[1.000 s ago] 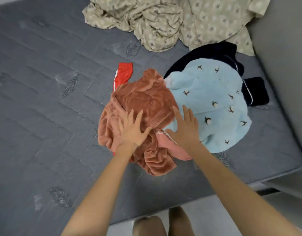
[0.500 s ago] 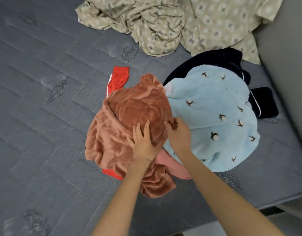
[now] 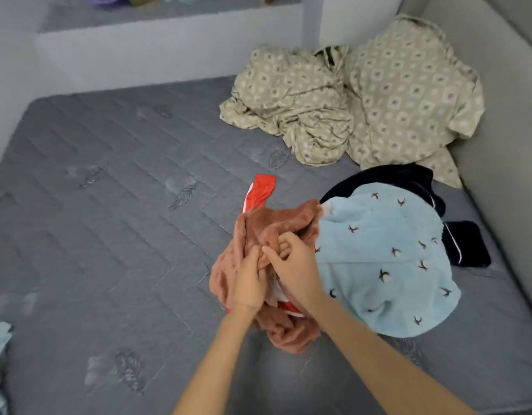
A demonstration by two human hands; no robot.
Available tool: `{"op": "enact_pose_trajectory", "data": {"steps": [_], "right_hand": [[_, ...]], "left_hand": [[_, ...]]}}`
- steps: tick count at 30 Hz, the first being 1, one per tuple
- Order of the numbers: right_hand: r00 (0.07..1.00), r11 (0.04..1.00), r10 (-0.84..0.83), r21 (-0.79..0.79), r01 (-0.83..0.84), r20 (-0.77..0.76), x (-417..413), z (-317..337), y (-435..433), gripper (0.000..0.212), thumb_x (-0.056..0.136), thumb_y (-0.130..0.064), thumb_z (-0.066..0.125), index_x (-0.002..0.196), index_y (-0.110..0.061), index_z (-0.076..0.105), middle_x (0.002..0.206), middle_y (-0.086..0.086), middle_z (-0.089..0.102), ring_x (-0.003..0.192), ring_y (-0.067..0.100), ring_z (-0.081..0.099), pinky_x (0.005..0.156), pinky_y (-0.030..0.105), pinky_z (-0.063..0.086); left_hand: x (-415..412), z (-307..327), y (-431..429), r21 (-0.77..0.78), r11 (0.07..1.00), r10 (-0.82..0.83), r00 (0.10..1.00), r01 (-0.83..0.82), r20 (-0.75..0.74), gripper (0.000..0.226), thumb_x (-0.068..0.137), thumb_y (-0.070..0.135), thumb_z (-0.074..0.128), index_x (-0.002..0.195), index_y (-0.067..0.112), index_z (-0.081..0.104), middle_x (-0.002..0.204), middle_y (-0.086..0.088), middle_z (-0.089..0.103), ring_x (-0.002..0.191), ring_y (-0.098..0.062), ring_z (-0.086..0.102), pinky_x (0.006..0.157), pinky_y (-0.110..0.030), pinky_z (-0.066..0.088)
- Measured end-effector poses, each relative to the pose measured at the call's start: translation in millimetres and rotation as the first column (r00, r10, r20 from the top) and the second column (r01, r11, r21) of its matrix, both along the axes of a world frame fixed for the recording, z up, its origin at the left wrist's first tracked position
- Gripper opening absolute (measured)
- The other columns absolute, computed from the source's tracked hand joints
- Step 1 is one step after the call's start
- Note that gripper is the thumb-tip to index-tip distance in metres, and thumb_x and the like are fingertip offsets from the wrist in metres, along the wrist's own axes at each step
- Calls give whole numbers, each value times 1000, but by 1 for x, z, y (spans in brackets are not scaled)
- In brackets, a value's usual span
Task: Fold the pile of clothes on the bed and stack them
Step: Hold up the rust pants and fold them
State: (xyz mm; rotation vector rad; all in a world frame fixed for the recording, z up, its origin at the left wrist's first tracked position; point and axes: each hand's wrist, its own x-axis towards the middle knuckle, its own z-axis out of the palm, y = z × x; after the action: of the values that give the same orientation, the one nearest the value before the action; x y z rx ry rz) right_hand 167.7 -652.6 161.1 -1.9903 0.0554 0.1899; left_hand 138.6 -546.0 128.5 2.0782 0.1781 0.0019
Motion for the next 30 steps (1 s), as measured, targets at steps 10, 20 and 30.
{"op": "enact_pose_trajectory", "data": {"steps": [10,20,30], "right_hand": [[838,895,446,-170,-412,315,11,164,41,37,80,-35,75,108,-19,59,109,-5,62,105,12,55,92,31,43],[884,965,256,-55,-255,390,-68,224,174,20,89,-29,65,78,-16,56,69,-9,54,69,6,50,68,25,38],[892,976,43,171,-133,450,-125,278,306,16,91,-24,63,76,-22,58,68,-19,56,69,-3,51,70,18,39]], "left_hand": [[-1,165,91,263,950,-207,970,168,126,42,85,9,43,124,11,56,117,-10,65,108,-28,58,89,-35,42],[-82,227,230,-37,989,-131,971,141,199,20,93,20,60,113,23,61,109,4,66,101,-8,61,90,-20,46],[-164,228,389,-145,956,-283,937,256,-205,36,88,38,65,117,17,58,104,-4,72,93,-28,70,87,-48,52]]}}
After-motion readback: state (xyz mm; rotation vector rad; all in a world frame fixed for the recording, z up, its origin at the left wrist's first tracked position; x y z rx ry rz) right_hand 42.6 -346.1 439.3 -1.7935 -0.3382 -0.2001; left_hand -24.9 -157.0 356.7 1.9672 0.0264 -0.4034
